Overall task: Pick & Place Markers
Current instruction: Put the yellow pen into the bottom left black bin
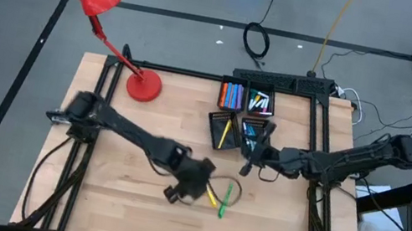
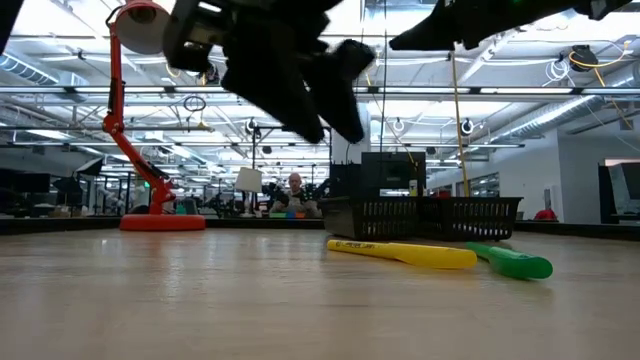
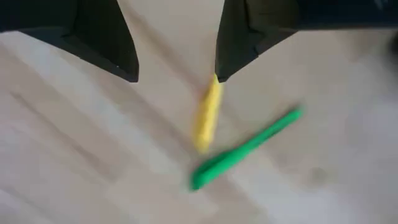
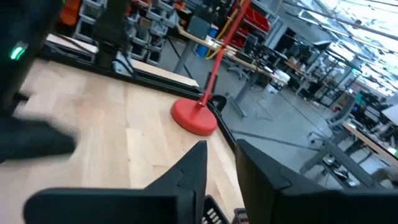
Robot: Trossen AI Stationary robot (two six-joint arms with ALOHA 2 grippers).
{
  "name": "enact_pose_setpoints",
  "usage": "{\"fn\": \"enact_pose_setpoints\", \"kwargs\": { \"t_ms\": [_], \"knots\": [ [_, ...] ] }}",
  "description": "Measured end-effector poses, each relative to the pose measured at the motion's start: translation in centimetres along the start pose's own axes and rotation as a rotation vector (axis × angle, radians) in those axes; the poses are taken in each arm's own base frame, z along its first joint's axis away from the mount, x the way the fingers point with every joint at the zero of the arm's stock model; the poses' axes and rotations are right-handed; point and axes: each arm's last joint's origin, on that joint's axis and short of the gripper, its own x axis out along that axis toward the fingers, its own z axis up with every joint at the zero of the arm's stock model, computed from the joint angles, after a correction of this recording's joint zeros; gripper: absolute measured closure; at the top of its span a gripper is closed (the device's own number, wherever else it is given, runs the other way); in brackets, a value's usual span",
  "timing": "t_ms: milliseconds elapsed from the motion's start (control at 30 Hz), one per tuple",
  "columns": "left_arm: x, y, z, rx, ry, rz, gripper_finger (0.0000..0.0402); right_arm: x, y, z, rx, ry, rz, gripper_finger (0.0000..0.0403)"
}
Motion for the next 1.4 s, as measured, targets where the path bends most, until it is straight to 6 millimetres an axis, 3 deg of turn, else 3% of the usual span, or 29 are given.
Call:
{"fn": "enact_pose_setpoints", "kwargs": {
  "t_ms": [167,367,800,967,1200,1400],
  "knots": [
    [3.8,0.0,0.6,0.039,-0.044,-0.113,0.0183,-0.6,0.8,0.3,-0.003,-0.017,0.036,0.0324],
    [7.1,1.6,-1.0,0.052,0.000,0.003,0.0183,-1.6,1.9,0.8,0.000,-0.050,0.093,0.0324],
    [8.1,3.4,-4.6,-0.055,0.111,-0.074,0.0186,-2.8,3.0,1.6,0.025,-0.114,0.148,0.0324],
    [8.2,3.8,-5.7,-0.112,0.101,-0.143,0.0237,-2.8,2.9,1.8,0.041,-0.128,0.143,0.0327],
    [8.3,4.0,-6.2,-0.130,0.100,-0.173,0.0379,-2.8,2.9,1.8,0.041,-0.128,0.143,0.0328],
    [8.7,3.8,-6.3,-0.137,0.126,-0.159,0.0370,-2.8,2.9,1.8,0.042,-0.128,0.143,0.0328]
  ]
}}
